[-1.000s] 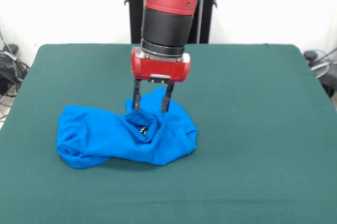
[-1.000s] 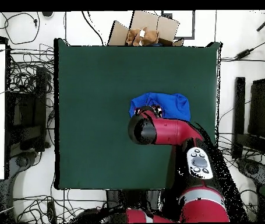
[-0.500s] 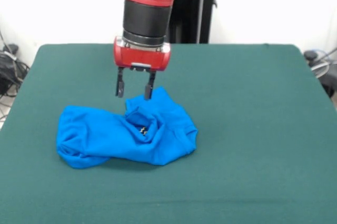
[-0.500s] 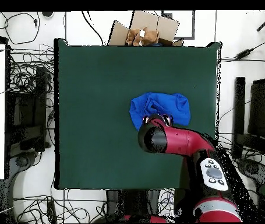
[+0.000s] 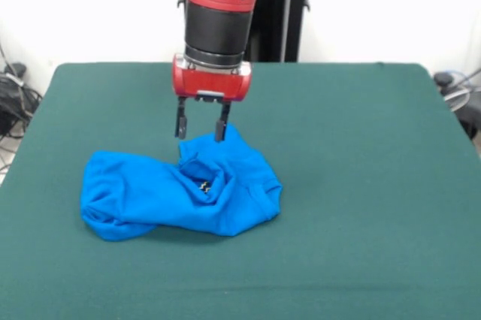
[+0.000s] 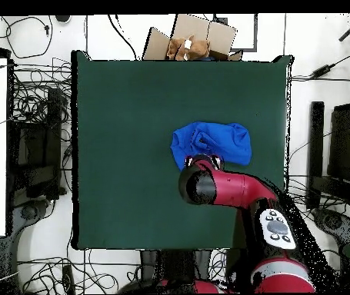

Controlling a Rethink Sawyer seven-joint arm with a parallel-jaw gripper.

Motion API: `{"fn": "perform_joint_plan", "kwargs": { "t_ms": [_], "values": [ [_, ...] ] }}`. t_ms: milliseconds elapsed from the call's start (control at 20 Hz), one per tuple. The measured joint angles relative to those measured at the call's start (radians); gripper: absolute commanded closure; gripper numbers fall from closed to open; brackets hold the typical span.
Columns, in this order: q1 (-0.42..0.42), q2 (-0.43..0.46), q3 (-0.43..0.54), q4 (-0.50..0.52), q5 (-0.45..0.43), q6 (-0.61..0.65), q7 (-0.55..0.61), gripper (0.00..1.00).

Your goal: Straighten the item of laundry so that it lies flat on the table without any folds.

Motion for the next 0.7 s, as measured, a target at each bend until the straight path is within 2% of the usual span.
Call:
{"fn": "perform_joint_plan", "kwargs": {
  "t_ms": [700],
  "values": [
    [0.011,0.004,-0.001,0.0,0.0,-0.021,0.0,0.0]
  ]
}}
